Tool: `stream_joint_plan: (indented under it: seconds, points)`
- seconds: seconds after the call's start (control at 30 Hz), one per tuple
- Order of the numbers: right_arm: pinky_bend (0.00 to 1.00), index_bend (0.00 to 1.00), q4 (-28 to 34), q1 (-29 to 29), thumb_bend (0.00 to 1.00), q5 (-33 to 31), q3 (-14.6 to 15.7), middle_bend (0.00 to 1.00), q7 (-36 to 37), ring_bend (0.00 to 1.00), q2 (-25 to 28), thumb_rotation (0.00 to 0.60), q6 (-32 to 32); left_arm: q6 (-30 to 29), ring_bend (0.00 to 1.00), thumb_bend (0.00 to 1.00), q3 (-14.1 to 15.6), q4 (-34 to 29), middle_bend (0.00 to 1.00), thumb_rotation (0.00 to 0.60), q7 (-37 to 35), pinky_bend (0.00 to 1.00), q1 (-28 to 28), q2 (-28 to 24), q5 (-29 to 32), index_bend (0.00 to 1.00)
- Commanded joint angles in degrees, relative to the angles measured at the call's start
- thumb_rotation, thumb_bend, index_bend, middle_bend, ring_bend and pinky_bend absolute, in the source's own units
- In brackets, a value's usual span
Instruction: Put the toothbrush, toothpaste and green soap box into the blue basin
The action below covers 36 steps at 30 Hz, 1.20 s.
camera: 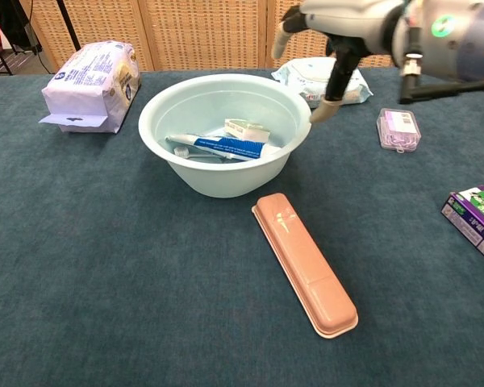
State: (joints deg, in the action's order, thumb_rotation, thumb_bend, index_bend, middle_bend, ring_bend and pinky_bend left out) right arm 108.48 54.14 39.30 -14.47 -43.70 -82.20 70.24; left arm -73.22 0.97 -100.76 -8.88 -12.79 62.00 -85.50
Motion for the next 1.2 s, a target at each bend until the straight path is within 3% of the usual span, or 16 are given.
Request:
stream_joint_plan:
  seconds: [0.03,0.3,0.6,0.8,1.07,1.2]
  points:
    - [0.22,0.2,6.6,-7.9,0.07,7.8,5.7,0.0,7.2,0.0,6.4,0.6,4.5,-0.3,0.0,0.26,0.2,-0.2,0.0,0.6,1.0,0.02,0.2,0.3,-0.4,0.14]
    - [0.21,0.2,7.7,-21.8,0.05,24.9,16.3,0.0,20.5,0.0,13.4,0.6,12.5,-1.9,0.0,0.26,0.5,-0.5,0.0,0.6,5.5,0.02,0.8,1.6,-1.6,0.14]
    - [0.21,0.2,5.1,-33.1,0.05,35.1,23.4,0.0,33.2,0.0,20.3,0.6,18.1,-4.3,0.0,0.26,1.2,-0.5,0.0,0.6,12.7,0.02,1.9,4.5,-3.8,0.14]
    - [0.2,0.2,1.0,-39.2,0.05,39.5,25.9,0.0,42.4,0.0,21.8,0.6,20.6,-5.7,0.0,0.26,1.1,-0.1,0.0,0.6,16.1,0.02,2.6,6.2,-4.4,0.14]
    - [0.15,0.2,-5.6,-42.9,0.05,42.6,26.4,0.0,42.8,0.0,19.9,0.6,19.7,-6.9,0.0,0.26,0.3,0.9,0.0,0.6,17.2,0.02,3.0,7.4,-4.0,0.14]
    - [0.12,0.08,-6.2,-43.4,0.05,43.9,25.4,0.0,43.1,0.0,19.7,0.6,19.2,-7.1,0.0,0.26,0.1,1.1,0.0,0.6,16.8,0.02,3.0,7.5,-3.9,0.13]
